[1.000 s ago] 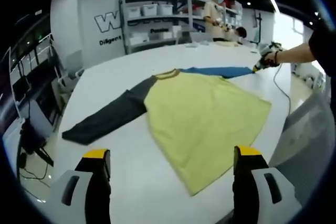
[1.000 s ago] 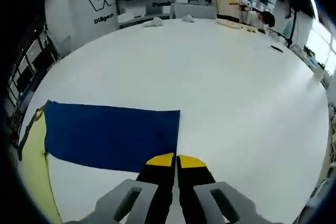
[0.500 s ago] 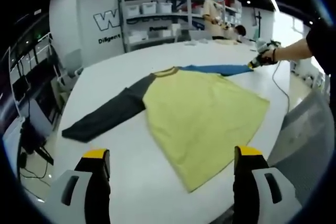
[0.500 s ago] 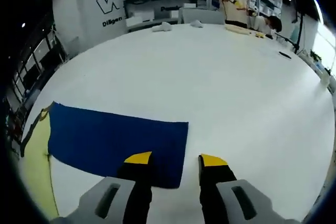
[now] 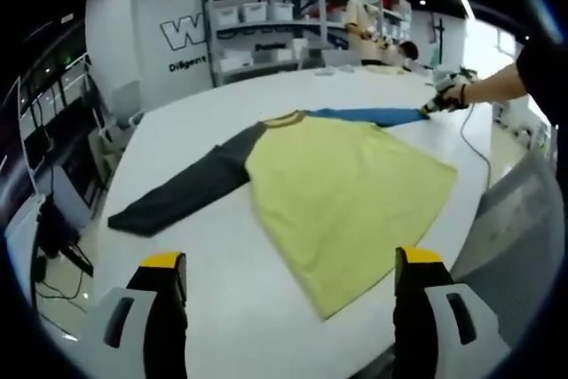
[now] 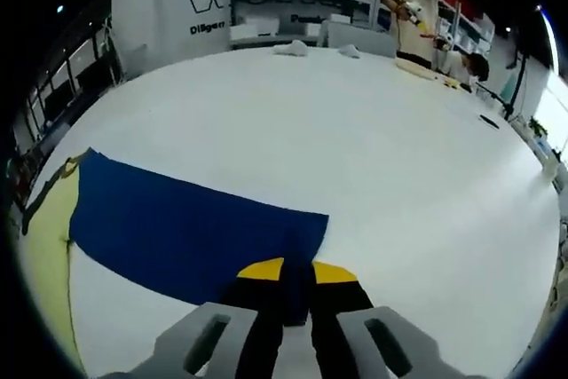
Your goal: Fold the garment on the visible template until the final outline fits inside the template.
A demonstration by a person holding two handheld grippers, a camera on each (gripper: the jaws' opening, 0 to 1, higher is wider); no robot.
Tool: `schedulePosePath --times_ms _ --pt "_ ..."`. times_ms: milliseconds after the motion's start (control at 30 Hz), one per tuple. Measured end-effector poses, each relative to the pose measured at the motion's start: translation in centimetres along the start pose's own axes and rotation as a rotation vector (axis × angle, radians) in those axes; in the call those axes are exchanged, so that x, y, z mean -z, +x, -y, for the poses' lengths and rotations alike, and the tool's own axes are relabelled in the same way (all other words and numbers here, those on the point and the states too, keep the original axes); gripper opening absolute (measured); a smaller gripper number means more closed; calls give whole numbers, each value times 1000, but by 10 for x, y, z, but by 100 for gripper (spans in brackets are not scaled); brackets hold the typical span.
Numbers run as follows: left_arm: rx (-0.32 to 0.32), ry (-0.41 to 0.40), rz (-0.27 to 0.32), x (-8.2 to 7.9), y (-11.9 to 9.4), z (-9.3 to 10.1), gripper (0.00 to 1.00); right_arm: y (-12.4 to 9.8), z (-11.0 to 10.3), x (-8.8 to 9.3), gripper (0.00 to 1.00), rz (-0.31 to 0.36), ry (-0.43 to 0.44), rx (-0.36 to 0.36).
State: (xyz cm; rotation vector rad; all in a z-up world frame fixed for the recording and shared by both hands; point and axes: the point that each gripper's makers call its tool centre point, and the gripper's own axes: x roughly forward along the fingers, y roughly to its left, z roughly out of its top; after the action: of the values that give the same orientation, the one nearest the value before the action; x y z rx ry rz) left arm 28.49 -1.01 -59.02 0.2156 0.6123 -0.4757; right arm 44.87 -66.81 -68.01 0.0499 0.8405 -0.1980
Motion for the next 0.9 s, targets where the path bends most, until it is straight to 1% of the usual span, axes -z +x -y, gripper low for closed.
schedulePosePath --times_ms 67,133,300,400,433,467,533,667,833,900 --pt "2 -1 0 0 0 1 95 -3 -3 1 0 -19 23 -8" --pt "5 0 -5 1 0 1 95 -1 -1 0 0 -31 24 -10" --pt "15 -2 -2 0 1 4 97 0 1 -6 0 -35 25 -9" --pt "20 -7 -9 2 2 5 98 -4 -1 -8 0 -44 52 -12" --pt "22 -10 -12 2 2 6 98 -5 0 -8 0 -49 76 -7" --pt "25 -11 -14 3 2 6 99 -8 -5 -8 0 -55 107 -10" --pt "23 -16 -19 3 3 6 99 -7 -3 -14 0 -34 130 -21" --pt "40 -29 -20 4 5 10 99 -8 -4 -20 0 -36 184 -31" --pt "47 -30 -17 3 6 12 99 -17 -10 -30 0 -26 189 -43" --pt "55 -26 -12 2 6 14 99 -24 -21 -34 0 -19 184 -55"
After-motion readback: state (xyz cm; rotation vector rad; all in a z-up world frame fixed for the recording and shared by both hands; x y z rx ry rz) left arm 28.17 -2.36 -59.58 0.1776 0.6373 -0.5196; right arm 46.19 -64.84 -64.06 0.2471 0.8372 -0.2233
